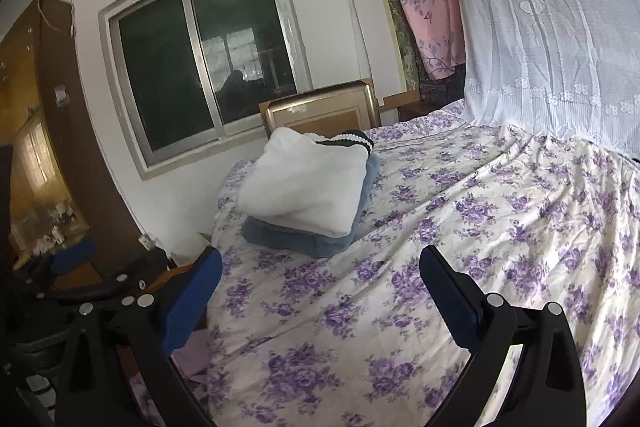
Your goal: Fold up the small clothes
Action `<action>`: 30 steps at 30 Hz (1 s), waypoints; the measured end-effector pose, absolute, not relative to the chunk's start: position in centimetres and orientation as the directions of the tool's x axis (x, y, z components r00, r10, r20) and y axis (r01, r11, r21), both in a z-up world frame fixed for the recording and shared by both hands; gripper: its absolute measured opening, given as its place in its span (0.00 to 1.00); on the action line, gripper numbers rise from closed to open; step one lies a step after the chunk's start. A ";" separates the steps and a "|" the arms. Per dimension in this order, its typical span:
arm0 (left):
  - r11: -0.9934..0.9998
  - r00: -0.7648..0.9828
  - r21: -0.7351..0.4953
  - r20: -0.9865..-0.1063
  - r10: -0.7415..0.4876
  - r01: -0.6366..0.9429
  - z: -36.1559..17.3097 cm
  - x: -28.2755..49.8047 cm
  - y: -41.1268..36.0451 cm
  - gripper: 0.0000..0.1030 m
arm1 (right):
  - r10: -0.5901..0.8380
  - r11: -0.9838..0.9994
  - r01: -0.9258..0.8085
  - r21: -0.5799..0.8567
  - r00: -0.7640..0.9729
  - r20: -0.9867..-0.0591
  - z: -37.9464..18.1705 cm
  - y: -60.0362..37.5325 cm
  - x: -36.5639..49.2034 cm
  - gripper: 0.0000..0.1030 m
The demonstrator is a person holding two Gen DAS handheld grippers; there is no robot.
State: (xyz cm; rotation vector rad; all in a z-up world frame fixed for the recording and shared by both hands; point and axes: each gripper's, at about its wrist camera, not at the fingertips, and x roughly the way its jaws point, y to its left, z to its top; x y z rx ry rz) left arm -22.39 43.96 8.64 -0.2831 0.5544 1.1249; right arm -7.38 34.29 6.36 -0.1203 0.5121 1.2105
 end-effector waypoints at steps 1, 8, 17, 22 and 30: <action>0.414 0.317 0.056 -0.553 0.771 -0.909 8.8 -22.7 43.7 0.96 | 0.861 0.368 -0.913 0.179 0.261 -0.437 6.6 33.9 -7.7 0.97; 0.421 0.306 0.055 -0.603 0.737 -0.905 9.6 -24.4 41.8 0.96 | 0.826 0.365 -0.915 0.170 0.234 -0.514 7.6 32.4 -9.5 0.97; 0.385 0.260 0.135 -0.535 0.804 -0.913 10.7 -26.1 37.9 0.96 | 0.847 0.311 -0.943 0.120 0.218 -0.485 8.4 28.9 -12.4 0.97; 0.400 0.275 0.127 -0.539 0.796 -0.908 11.0 -26.0 37.0 0.96 | 0.848 0.317 -0.936 0.152 0.208 -0.487 8.2 27.5 -11.9 0.97; 0.418 0.285 0.151 -0.527 0.801 -0.896 11.5 -24.9 35.4 0.96 | 0.859 0.336 -0.922 0.190 0.218 -0.463 8.9 26.1 -11.0 0.97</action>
